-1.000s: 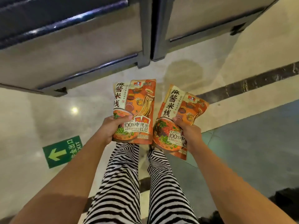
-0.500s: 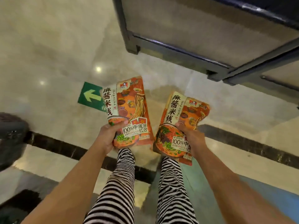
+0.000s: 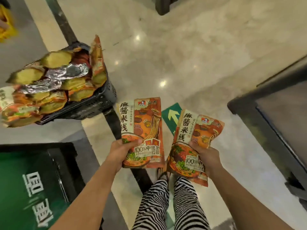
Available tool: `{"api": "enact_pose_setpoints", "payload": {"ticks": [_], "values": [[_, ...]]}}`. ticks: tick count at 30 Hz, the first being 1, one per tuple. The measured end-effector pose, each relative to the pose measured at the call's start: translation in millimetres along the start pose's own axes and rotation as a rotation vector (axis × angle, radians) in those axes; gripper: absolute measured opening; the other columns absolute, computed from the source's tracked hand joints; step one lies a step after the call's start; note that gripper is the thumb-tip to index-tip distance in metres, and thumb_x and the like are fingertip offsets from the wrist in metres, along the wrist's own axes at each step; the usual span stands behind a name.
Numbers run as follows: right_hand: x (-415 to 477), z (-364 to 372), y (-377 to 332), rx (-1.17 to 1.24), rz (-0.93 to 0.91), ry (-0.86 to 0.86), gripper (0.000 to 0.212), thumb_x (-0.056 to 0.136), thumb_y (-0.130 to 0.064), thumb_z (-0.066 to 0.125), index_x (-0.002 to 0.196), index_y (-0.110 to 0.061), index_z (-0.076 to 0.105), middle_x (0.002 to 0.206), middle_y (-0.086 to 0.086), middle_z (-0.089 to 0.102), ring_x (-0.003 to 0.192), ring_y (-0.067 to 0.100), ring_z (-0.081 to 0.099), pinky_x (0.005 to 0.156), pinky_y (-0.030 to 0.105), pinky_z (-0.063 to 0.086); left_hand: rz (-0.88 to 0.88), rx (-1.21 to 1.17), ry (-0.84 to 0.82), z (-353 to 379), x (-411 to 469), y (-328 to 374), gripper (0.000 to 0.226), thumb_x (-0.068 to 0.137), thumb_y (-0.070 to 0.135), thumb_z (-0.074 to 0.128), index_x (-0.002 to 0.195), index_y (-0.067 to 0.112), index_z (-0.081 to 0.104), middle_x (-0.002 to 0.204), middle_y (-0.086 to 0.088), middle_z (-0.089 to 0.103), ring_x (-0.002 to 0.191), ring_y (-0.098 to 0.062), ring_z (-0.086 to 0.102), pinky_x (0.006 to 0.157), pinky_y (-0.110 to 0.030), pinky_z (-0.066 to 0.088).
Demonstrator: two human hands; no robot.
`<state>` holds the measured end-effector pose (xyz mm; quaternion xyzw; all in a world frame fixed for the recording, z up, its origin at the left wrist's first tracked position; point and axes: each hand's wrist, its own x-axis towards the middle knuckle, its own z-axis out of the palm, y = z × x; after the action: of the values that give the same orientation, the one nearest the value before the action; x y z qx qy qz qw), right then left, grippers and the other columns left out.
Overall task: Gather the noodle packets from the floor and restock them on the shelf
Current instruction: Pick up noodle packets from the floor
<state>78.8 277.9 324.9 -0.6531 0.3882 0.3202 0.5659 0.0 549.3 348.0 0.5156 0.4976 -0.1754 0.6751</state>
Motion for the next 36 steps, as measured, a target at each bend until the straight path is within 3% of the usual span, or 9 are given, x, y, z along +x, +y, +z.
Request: {"api": "enact_pose_setpoints", "payload": {"ticks": [2, 5, 9, 14, 18, 20, 25, 30, 36], "values": [[-2, 39, -19, -0.061, -0.022, -0.044, 0.040, 0.067, -0.020, 0.089, 0.100, -0.004, 0.072, 0.088, 0.013, 0.076, 0.077, 0.030, 0.074, 0.073, 0.041, 0.060, 0.012, -0.066, 0.051, -34, -4, 9, 0.054, 0.056, 0.020, 0.093, 0.103, 0.005, 0.072, 0.097, -0.016, 0.076, 0.089, -0.031, 0.074, 0.081, -0.043, 0.059], [-6, 99, -45, -0.152, -0.064, -0.134, 0.048, 0.066, -0.019, 0.089, 0.107, -0.005, 0.070, 0.094, 0.012, 0.076, 0.084, 0.031, 0.074, 0.083, 0.049, 0.058, 0.031, -0.170, 0.155, -83, -9, 24, 0.034, 0.072, 0.013, 0.085, 0.102, 0.008, 0.071, 0.091, -0.010, 0.077, 0.083, -0.026, 0.075, 0.070, -0.035, 0.060], [-9, 183, -82, -0.233, -0.115, -0.238, 0.043, 0.066, -0.020, 0.090, 0.102, -0.009, 0.070, 0.090, 0.010, 0.076, 0.082, 0.030, 0.073, 0.084, 0.050, 0.058, 0.080, -0.255, 0.241, -139, 0, 54, 0.031, 0.077, 0.014, 0.080, 0.105, 0.011, 0.068, 0.087, -0.006, 0.078, 0.079, -0.021, 0.075, 0.067, -0.031, 0.058], [-11, 274, -109, -0.367, -0.067, -0.364, 0.047, 0.064, -0.027, 0.090, 0.102, -0.008, 0.070, 0.090, 0.013, 0.076, 0.081, 0.031, 0.074, 0.082, 0.049, 0.059, 0.036, -0.387, 0.396, -199, 12, 78, 0.037, 0.073, 0.015, 0.082, 0.107, 0.008, 0.069, 0.101, -0.016, 0.075, 0.093, -0.030, 0.073, 0.086, -0.042, 0.057], [-18, 328, -129, -0.485, -0.093, -0.416, 0.036, 0.068, -0.025, 0.088, 0.096, -0.009, 0.072, 0.083, 0.010, 0.076, 0.076, 0.028, 0.074, 0.080, 0.043, 0.059, -0.021, -0.435, 0.509, -235, 18, 96, 0.021, 0.078, 0.010, 0.079, 0.095, 0.009, 0.068, 0.079, -0.009, 0.076, 0.068, -0.020, 0.075, 0.056, -0.028, 0.060], [-22, 352, -142, -0.547, -0.102, -0.457, 0.037, 0.067, -0.025, 0.088, 0.097, -0.009, 0.072, 0.084, 0.011, 0.077, 0.077, 0.029, 0.075, 0.081, 0.045, 0.059, -0.031, -0.452, 0.570, -255, 22, 106, 0.022, 0.076, 0.009, 0.080, 0.092, 0.008, 0.067, 0.069, -0.005, 0.075, 0.059, -0.017, 0.073, 0.051, -0.027, 0.059], [-27, 411, -165, -0.631, -0.136, -0.532, 0.036, 0.067, -0.020, 0.088, 0.096, -0.006, 0.074, 0.088, 0.013, 0.076, 0.079, 0.031, 0.074, 0.079, 0.045, 0.060, -0.024, -0.506, 0.714, -305, 36, 127, 0.022, 0.072, 0.006, 0.084, 0.087, 0.008, 0.068, 0.091, -0.017, 0.073, 0.082, -0.026, 0.072, 0.081, -0.041, 0.058], [-40, 468, -162, -0.636, -0.195, -0.561, 0.021, 0.072, -0.015, 0.085, 0.090, -0.011, 0.074, 0.083, 0.007, 0.077, 0.070, 0.022, 0.074, 0.058, 0.027, 0.057, -0.047, -0.417, 0.816, -381, 67, 140, 0.029, 0.067, 0.013, 0.090, 0.085, 0.010, 0.067, 0.095, -0.015, 0.073, 0.084, -0.027, 0.072, 0.081, -0.037, 0.058], [-37, 524, -141, -0.612, -0.186, -0.453, 0.042, 0.066, -0.025, 0.089, 0.103, -0.014, 0.074, 0.096, 0.005, 0.077, 0.086, 0.027, 0.074, 0.086, 0.047, 0.058, -0.076, -0.208, 0.885, -471, 127, 161, 0.049, 0.068, 0.030, 0.089, 0.108, 0.008, 0.070, 0.103, -0.007, 0.072, 0.083, -0.023, 0.069, 0.073, -0.033, 0.057]]}}
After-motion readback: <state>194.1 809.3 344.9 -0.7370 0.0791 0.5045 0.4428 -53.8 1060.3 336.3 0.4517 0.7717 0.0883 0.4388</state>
